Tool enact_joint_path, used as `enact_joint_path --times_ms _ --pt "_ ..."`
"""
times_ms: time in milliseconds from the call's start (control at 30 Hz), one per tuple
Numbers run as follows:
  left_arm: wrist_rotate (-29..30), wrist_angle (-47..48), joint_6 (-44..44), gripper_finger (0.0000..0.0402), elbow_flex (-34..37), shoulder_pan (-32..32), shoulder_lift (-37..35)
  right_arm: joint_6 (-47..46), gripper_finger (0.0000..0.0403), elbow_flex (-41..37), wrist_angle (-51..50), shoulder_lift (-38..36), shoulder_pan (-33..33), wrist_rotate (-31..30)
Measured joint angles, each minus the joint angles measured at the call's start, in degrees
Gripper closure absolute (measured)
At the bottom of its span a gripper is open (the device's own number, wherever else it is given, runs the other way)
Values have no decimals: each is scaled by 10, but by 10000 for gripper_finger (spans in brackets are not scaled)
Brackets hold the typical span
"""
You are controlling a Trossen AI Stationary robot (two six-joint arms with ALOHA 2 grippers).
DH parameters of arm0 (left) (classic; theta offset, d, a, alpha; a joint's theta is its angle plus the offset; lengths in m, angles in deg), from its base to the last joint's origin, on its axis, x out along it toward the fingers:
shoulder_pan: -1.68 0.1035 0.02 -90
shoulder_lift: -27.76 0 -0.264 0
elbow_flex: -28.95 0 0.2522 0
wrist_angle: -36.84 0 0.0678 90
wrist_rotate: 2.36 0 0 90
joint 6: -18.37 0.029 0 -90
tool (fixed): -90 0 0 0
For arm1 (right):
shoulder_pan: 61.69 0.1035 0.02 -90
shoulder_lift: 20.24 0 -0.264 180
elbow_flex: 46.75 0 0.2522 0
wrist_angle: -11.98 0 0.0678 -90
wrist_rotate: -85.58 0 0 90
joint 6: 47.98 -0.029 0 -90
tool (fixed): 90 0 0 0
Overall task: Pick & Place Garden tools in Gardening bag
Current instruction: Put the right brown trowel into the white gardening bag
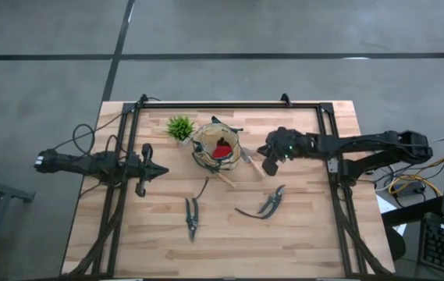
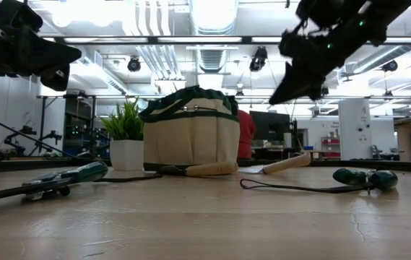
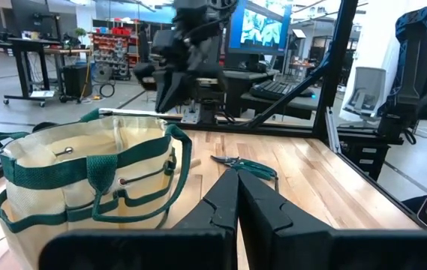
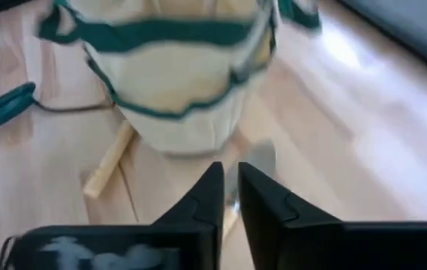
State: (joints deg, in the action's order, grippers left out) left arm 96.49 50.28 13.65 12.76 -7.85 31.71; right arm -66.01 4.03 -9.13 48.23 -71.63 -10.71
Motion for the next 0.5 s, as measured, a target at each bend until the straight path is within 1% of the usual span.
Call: enact_joint_path --times_ms 67,100,200,400,500 --pt "0 0 0 392 0 0 0 -15 340 -6 -3 9 -19 32" --pt "0 0 0 392 0 0 0 -18 328 -7 -2 15 -25 36" --pt "0 0 0 392 0 0 0 -23 288 -8 5 43 -34 34" --pt "0 0 0 392 0 0 0 -49 209 1 21 124 -67 42" --pt "0 0 0 392 0 0 0 -48 184 12 23 166 -92 87"
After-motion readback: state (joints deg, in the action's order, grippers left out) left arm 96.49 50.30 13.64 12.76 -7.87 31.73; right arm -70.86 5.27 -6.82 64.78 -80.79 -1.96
